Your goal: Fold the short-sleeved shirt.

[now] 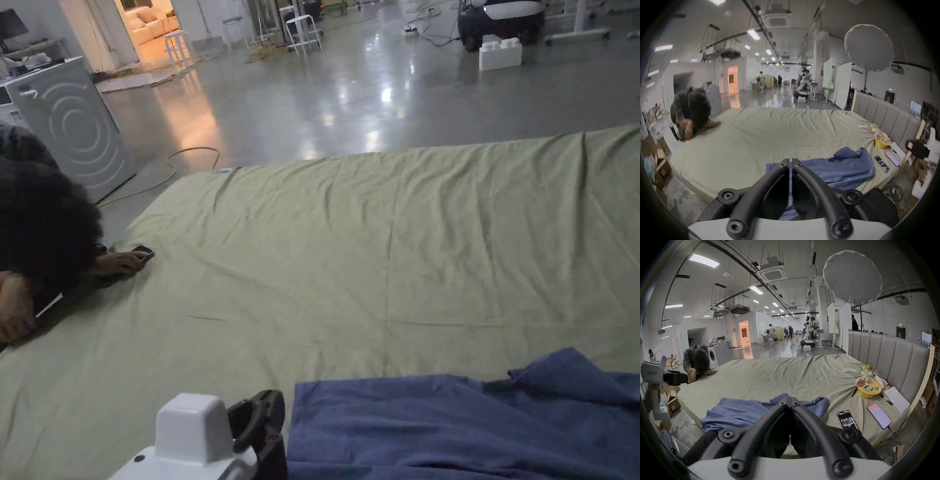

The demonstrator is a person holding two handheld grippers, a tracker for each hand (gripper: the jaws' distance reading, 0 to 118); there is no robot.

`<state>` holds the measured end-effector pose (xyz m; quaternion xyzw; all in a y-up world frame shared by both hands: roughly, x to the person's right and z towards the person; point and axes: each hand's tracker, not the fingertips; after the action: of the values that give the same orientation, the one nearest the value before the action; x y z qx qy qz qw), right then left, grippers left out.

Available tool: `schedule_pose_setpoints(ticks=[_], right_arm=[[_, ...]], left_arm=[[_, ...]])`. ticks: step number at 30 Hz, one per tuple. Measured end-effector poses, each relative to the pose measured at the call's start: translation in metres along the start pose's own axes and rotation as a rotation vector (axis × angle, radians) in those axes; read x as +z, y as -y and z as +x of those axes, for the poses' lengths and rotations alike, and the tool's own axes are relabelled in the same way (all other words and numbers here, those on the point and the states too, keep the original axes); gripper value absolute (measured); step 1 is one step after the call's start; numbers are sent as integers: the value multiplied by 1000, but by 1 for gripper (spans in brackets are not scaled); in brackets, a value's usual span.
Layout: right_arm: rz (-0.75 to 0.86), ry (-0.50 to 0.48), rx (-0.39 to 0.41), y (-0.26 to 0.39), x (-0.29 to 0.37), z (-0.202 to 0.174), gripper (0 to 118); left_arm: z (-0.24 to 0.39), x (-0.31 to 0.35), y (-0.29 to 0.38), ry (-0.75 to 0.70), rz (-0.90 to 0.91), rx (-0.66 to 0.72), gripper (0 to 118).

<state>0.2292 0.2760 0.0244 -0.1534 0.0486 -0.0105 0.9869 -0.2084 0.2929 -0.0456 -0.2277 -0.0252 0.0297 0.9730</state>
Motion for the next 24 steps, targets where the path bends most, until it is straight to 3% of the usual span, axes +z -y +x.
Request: schedule_pose_setpoints(ticks=[1,2,3,5,6,7,8,11,14,15,17,20,21,22,24], right_arm=[[-21,7,-5,4,-3,2,0],[-39,10,-12,6,-5,3,0],[-63,13,-21,9,-7,5,0],[-89,20,-29,13,-10,8,0],[-102,23,-35,15,-12,10,0],[-126,20,-52,17,-13,13,0],[-151,11,-83,19,-15,17,0],[-186,-2,-150,29,-18,26,0],[-229,48,-131,36,-21,31,0],[-244,56,-130,38,-22,32,0],[-265,59,-155,42,-24,37,0],[-287,61,-185,50,-27,42,0],[-299,68,-191,52,-29,43,0],[-314,72,-194,54,-31,43,0],[-329,62,-190,57,-37,43,0]], left_arm=[[-7,-23,2,-15,-34,-8,8],[-11,-43,3,-17,-57,-21,17],[-15,-63,5,-6,-79,-18,34],[-24,-112,8,20,-161,-7,40],[-28,-136,9,17,-212,-3,53],[-30,-152,14,-1,-280,-8,75],[-32,-185,12,0,-319,-1,80],[-41,-241,24,-8,-445,40,80],[-52,-272,43,-41,-504,67,80],[-55,-282,47,-43,-504,72,79],[-58,-291,58,-44,-534,92,58],[-51,-295,56,-67,-529,56,50],[-44,-296,53,-55,-565,-7,36],[-36,-294,52,-38,-564,-51,2],[-12,-298,53,-80,-581,-122,2]])
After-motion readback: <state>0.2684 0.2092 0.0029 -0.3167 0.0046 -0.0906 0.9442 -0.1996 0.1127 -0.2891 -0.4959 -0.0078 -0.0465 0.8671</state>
